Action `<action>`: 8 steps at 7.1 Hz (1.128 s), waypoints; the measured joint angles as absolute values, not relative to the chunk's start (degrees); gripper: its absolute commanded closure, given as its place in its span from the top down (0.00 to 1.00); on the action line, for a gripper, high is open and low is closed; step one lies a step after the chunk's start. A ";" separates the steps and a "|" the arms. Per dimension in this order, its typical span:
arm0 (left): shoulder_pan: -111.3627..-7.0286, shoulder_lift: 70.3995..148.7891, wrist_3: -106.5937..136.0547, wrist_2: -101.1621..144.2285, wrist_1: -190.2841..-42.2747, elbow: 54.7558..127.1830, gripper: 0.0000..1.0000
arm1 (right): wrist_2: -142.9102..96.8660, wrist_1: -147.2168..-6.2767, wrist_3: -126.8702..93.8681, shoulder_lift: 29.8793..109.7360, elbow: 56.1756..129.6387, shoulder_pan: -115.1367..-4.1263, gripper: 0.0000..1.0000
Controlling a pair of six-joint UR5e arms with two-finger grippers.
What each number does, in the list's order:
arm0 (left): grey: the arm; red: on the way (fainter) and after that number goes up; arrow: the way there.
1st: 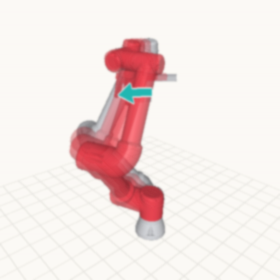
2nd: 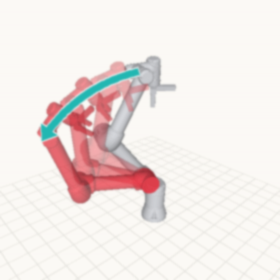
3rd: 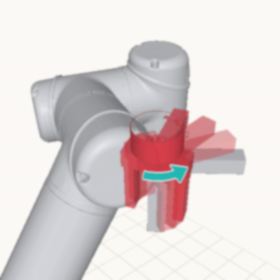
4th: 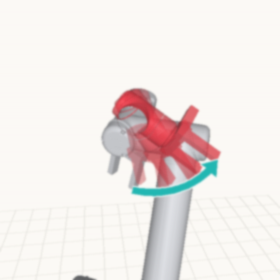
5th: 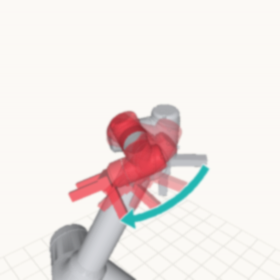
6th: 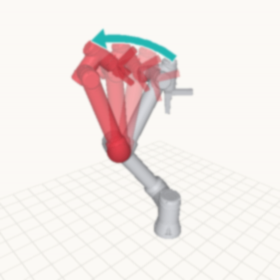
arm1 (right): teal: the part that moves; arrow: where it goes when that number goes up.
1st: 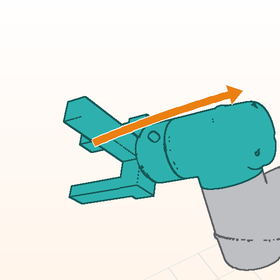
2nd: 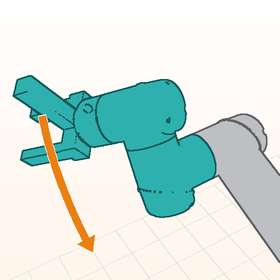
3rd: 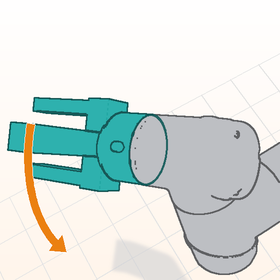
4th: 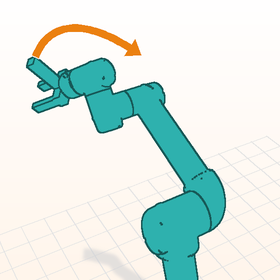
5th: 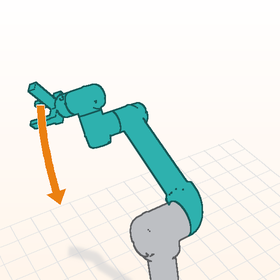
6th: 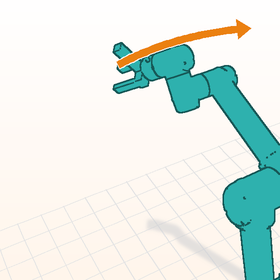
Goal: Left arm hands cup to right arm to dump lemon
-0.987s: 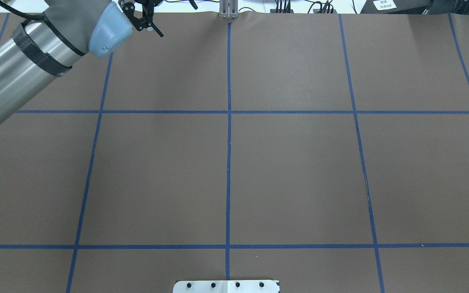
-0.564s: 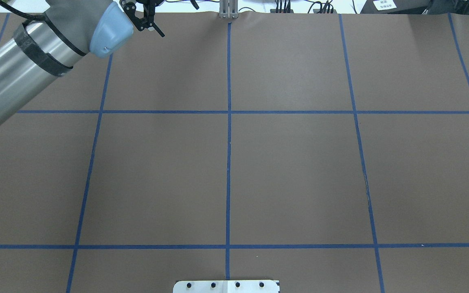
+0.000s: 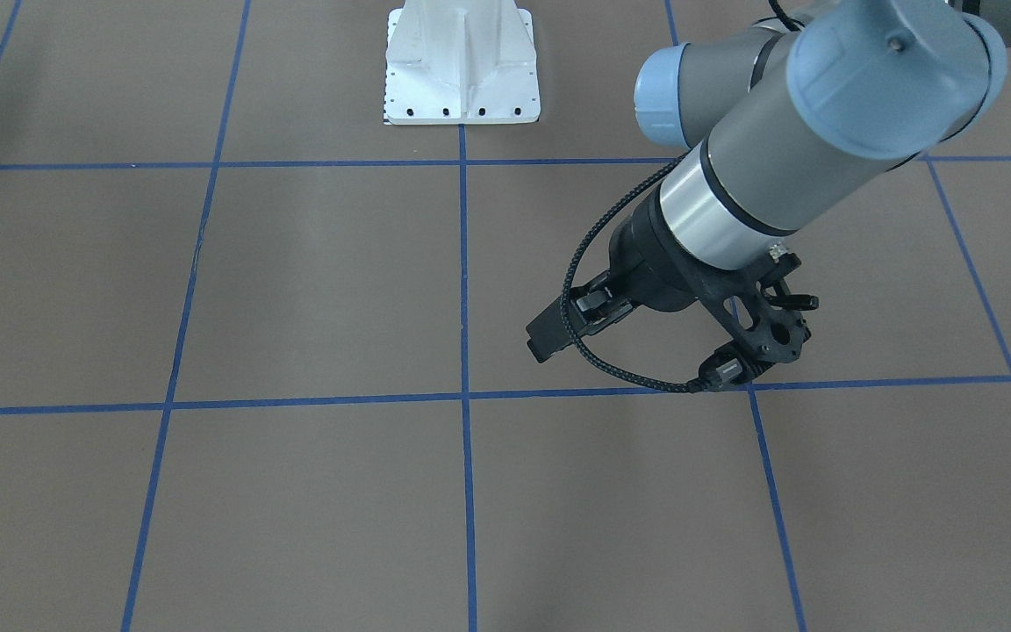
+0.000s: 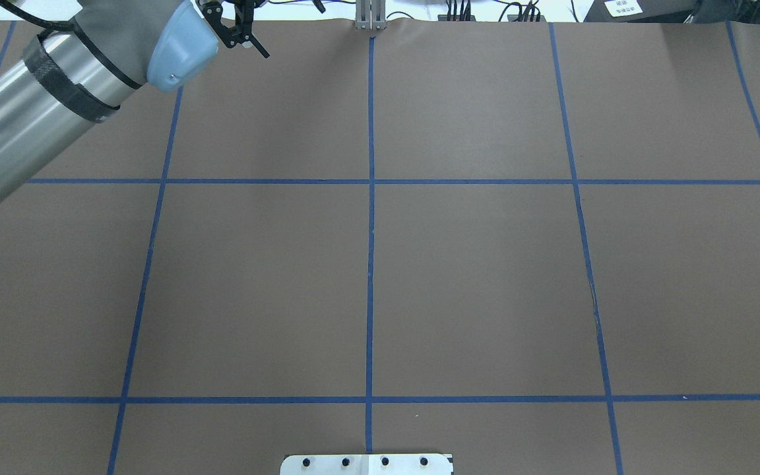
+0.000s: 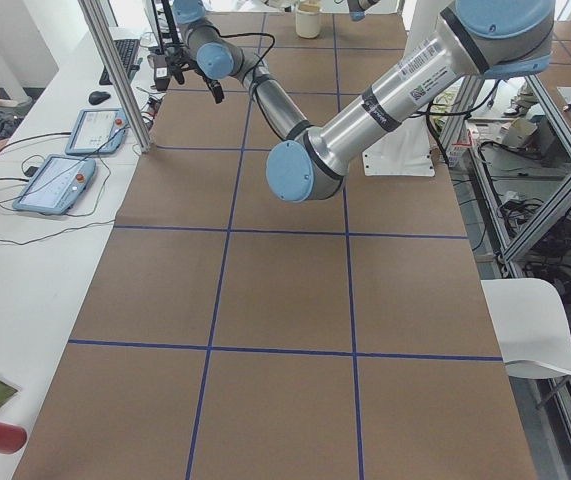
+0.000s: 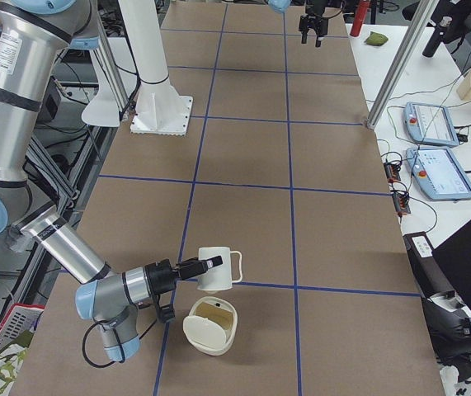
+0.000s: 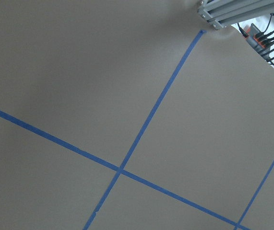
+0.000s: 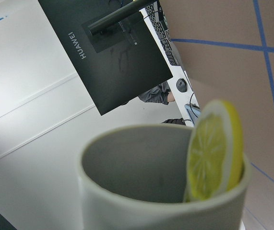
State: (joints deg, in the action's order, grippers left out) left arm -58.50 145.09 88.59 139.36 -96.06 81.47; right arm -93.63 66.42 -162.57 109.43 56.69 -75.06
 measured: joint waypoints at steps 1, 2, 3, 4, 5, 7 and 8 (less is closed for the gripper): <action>-58.49 145.24 88.59 139.38 -96.02 81.46 1.00 | -92.78 66.82 -163.75 109.53 55.81 -75.06 0.32; -58.49 145.55 88.59 139.39 -95.77 81.43 1.00 | -91.68 67.36 -164.38 109.59 54.71 -75.06 0.32; -58.49 146.02 88.59 139.39 -95.23 81.40 1.00 | -90.81 67.71 -164.82 109.64 54.02 -75.06 0.32; -58.46 146.43 88.61 139.39 -94.74 81.37 1.00 | -90.32 67.91 -165.66 109.67 53.73 -75.06 0.32; -58.45 146.66 88.63 139.38 -94.49 81.25 1.00 | -90.10 67.99 -166.99 109.67 53.60 -75.06 0.33; -58.38 146.84 88.60 139.37 -94.39 81.01 1.00 | -90.04 68.45 -169.61 109.66 53.54 -75.06 0.33; -58.28 146.90 88.60 139.37 -94.39 80.92 1.00 | -90.01 68.94 -170.43 109.67 53.53 -75.06 0.33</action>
State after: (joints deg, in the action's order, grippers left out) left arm -58.28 146.90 88.60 139.37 -94.39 80.92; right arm -90.01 68.94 -170.43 109.67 53.53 -75.06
